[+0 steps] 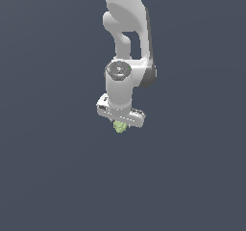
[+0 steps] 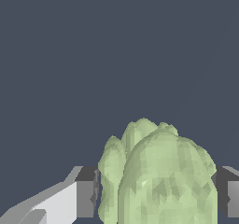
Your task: Pick up the object and move it to a goal position.
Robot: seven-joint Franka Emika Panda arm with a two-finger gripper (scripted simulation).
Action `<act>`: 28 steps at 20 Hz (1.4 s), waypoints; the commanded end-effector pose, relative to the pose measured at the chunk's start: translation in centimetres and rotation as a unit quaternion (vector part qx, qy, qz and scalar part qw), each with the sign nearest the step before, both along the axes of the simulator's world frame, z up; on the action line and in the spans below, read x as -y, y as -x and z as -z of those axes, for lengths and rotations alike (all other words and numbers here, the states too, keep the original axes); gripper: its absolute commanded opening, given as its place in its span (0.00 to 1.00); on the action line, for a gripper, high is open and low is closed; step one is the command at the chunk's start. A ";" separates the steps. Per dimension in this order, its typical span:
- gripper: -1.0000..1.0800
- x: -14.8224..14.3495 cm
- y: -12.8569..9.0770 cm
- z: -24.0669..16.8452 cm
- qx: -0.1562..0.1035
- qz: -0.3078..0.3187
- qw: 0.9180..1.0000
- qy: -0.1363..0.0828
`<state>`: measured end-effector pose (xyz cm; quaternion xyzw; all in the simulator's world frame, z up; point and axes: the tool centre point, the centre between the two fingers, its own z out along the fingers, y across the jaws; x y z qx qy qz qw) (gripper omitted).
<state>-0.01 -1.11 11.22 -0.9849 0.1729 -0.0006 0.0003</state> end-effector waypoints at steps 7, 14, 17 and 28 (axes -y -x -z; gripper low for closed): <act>0.00 3.8 -3.4 -7.0 0.000 0.000 1.000 0.000; 0.00 6.0 -5.6 -11.0 0.000 0.000 1.000 0.000; 0.00 6.6 -6.2 -12.1 0.000 0.000 1.000 0.000; 0.00 7.3 -7.1 -13.4 0.000 0.000 1.000 0.000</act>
